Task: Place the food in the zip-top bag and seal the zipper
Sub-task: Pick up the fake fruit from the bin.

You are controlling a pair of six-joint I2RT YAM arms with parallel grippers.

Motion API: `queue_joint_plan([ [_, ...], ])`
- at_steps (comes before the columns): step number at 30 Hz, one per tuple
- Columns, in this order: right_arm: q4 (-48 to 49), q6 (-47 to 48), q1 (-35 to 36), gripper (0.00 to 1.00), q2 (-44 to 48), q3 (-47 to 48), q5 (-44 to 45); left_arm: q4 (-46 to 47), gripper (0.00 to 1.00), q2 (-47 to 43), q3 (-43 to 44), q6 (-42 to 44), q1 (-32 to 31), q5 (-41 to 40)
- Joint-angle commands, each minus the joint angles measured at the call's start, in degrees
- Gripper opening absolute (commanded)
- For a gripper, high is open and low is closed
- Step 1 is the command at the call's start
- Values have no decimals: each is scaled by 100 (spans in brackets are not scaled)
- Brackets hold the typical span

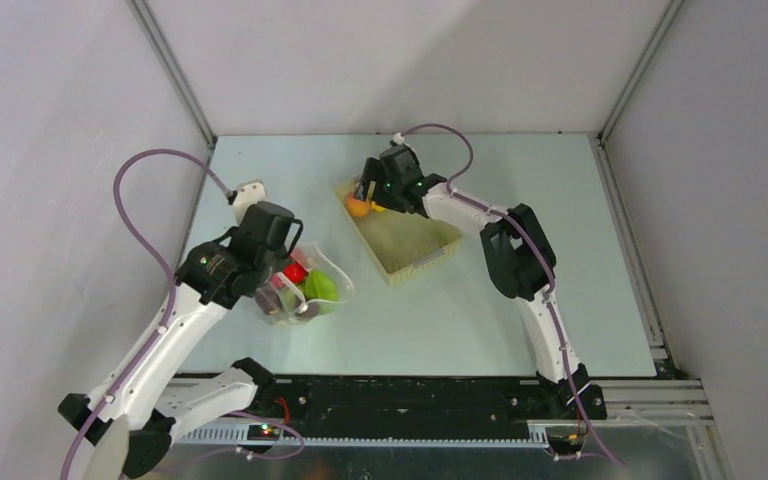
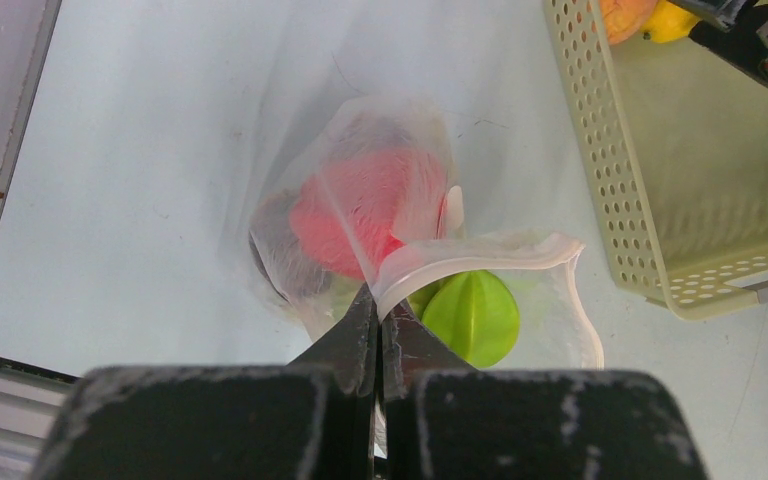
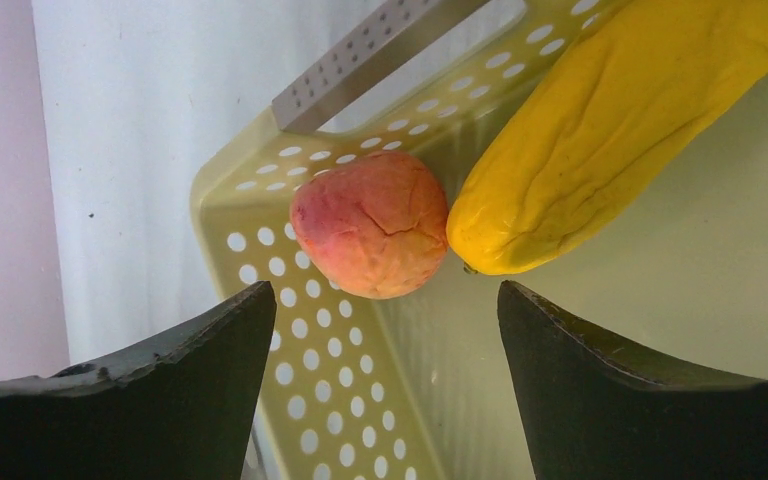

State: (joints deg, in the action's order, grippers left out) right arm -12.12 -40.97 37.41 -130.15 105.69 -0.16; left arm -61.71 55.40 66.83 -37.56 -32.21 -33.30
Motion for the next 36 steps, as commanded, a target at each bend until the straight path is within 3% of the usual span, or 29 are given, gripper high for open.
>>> queue_joint_plan([
  [1, 81, -215, 106, 84, -92, 311, 276, 185, 0, -165, 75, -76, 52, -164],
  [18, -109, -480, 209, 75, -584, 809, 342, 314, 0, -218, -113, -93, 57, -48],
  [36, -363, -752, 191, 76, -1215, 1302, 818, 379, 0, -298, -222, -103, 65, 122],
])
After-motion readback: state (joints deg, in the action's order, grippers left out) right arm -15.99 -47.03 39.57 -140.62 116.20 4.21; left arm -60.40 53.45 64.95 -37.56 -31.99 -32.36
